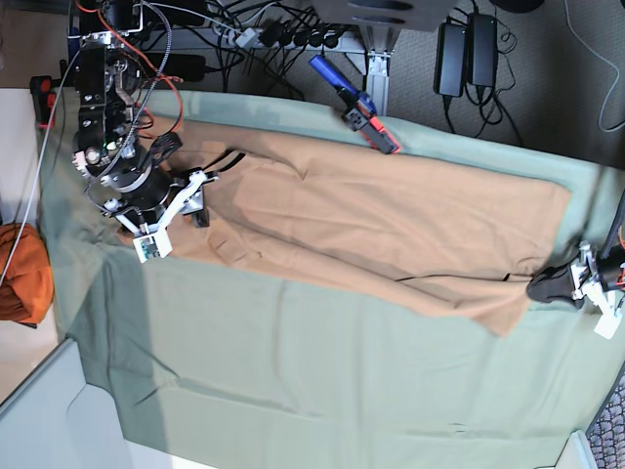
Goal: Fold the T-shirt properly
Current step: 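Lower the folded side onto the shirt, holding with both grippers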
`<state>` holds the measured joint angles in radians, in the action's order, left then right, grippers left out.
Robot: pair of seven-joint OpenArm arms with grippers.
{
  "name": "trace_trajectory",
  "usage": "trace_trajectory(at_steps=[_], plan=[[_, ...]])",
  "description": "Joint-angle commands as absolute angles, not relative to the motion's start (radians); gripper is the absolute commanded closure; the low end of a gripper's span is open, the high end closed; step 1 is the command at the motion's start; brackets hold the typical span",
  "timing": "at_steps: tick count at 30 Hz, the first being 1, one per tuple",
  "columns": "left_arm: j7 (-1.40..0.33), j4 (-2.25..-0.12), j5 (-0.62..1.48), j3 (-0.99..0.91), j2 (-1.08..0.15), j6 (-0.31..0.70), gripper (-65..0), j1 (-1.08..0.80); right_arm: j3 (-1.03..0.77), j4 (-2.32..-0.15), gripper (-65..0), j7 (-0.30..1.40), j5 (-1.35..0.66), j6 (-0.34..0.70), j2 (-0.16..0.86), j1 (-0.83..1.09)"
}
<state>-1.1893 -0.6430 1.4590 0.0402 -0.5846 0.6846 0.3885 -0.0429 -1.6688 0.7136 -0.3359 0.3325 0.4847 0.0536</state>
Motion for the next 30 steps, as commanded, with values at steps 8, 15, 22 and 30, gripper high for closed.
trace_trajectory(at_steps=[8, 15, 22, 30], plan=[[-1.193, -0.863, 1.484, 0.036, -0.631, 0.698, -26.9, 0.316, -0.053, -1.682, -34.3, 0.654, -0.340, 0.411, 0.497, 0.041], [-1.098, -0.980, 1.433, 0.036, -0.628, 0.698, -26.9, 0.289, -0.053, -1.682, -34.3, 0.652, -0.340, 0.411, 0.498, 0.042], [-1.009, -0.980, 1.322, 0.036, -0.609, 0.698, -26.9, 0.294, -0.053, -1.682, -34.3, 0.652, -0.340, 0.411, 0.497, 0.042], [-0.934, -0.980, 1.272, 0.036, -0.560, 0.698, -26.9, 0.302, -0.053, -1.682, -34.3, 0.656, -0.340, 0.412, 0.498, 0.042]])
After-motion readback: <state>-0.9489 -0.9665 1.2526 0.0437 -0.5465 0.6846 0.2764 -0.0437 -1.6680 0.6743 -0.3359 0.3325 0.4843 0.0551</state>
